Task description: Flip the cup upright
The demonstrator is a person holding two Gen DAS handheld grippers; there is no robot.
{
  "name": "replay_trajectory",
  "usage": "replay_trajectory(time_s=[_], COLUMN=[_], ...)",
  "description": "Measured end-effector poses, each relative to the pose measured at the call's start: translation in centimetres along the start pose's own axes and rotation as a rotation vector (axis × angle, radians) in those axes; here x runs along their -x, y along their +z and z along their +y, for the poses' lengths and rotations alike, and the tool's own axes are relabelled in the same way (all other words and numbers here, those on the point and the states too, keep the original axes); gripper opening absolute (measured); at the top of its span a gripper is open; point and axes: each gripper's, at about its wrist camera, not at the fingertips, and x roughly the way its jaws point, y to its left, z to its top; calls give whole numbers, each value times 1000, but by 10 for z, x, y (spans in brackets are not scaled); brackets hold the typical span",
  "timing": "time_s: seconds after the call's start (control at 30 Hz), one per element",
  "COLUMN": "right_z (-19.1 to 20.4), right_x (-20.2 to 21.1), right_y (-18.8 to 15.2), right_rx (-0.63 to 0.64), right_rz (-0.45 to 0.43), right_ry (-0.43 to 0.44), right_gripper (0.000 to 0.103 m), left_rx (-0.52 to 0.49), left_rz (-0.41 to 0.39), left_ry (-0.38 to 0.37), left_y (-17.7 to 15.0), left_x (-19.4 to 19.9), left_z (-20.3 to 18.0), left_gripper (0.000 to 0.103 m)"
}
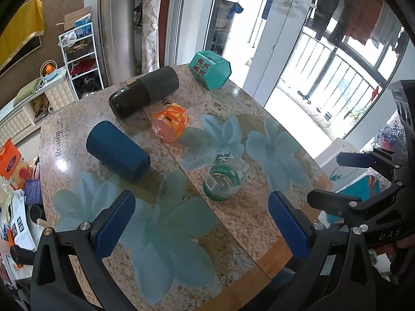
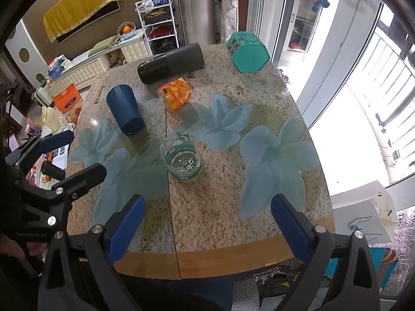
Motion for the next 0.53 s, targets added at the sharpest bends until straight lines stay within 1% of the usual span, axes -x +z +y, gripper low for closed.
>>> replay_trajectory(time_s=[0.53], right_z=[4], right_x=[-6], right_y=[6], right_rx=[-6], right_rz=[6], right_ry=[4], right_gripper=[98], left_rx=[4], left_rz=[5], left_ry=[-3], left_y=[3], left_x=[-6], left_z=[6], left_gripper=[103])
